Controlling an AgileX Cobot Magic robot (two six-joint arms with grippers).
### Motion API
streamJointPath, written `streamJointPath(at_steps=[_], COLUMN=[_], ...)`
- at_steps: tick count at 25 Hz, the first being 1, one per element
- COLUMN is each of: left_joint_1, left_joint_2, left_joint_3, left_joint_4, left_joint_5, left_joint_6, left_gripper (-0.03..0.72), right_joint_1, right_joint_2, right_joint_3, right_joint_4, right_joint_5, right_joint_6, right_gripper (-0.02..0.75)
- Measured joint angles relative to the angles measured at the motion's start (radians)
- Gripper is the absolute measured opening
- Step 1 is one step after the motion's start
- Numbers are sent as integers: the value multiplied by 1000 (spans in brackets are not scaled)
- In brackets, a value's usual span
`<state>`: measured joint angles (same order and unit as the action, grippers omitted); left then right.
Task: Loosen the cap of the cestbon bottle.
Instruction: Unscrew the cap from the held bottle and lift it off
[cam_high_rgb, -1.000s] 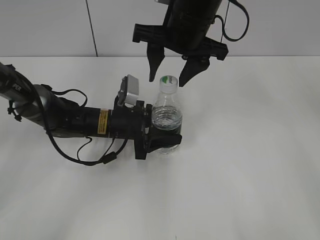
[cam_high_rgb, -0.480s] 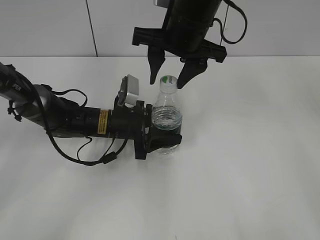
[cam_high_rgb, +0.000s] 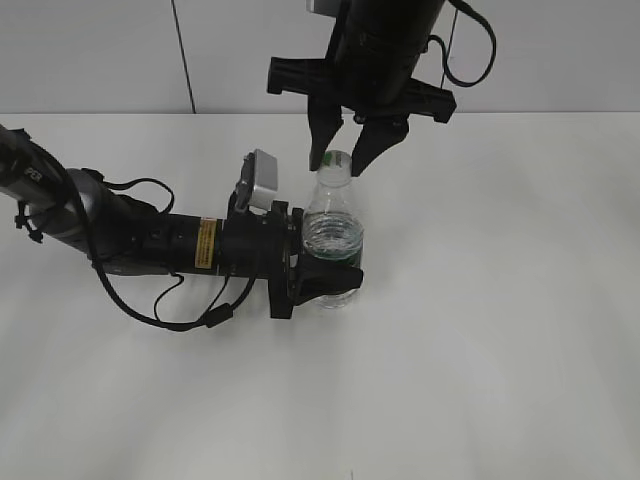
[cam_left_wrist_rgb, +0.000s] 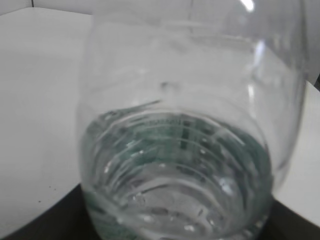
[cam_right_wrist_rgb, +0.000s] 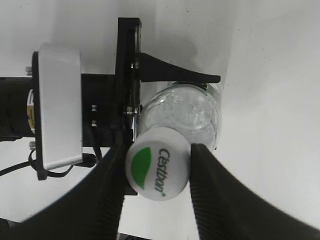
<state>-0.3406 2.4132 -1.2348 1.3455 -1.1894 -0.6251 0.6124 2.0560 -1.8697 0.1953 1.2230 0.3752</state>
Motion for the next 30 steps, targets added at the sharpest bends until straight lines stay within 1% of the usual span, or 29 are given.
streamJointPath(at_steps=[5, 15, 23, 30], left_joint_1=[0, 0, 0, 0], left_joint_2=[0, -1, -3, -3], left_joint_3=[0, 0, -2, -3], left_joint_4=[0, 8, 18, 22], left_joint_5=[0, 2, 5, 5], left_joint_6=[0, 0, 0, 0], left_gripper=[418, 418, 418, 417], right_joint_1=[0, 0, 0, 0], right_joint_2=[0, 0, 0, 0], right_joint_3=[0, 0, -2, -3], right_joint_4=[0, 3, -12, -13], right_joint_5=[0, 0, 0, 0], right_joint_6=[-54, -353, -544, -790], right_gripper=[300, 298, 297, 293])
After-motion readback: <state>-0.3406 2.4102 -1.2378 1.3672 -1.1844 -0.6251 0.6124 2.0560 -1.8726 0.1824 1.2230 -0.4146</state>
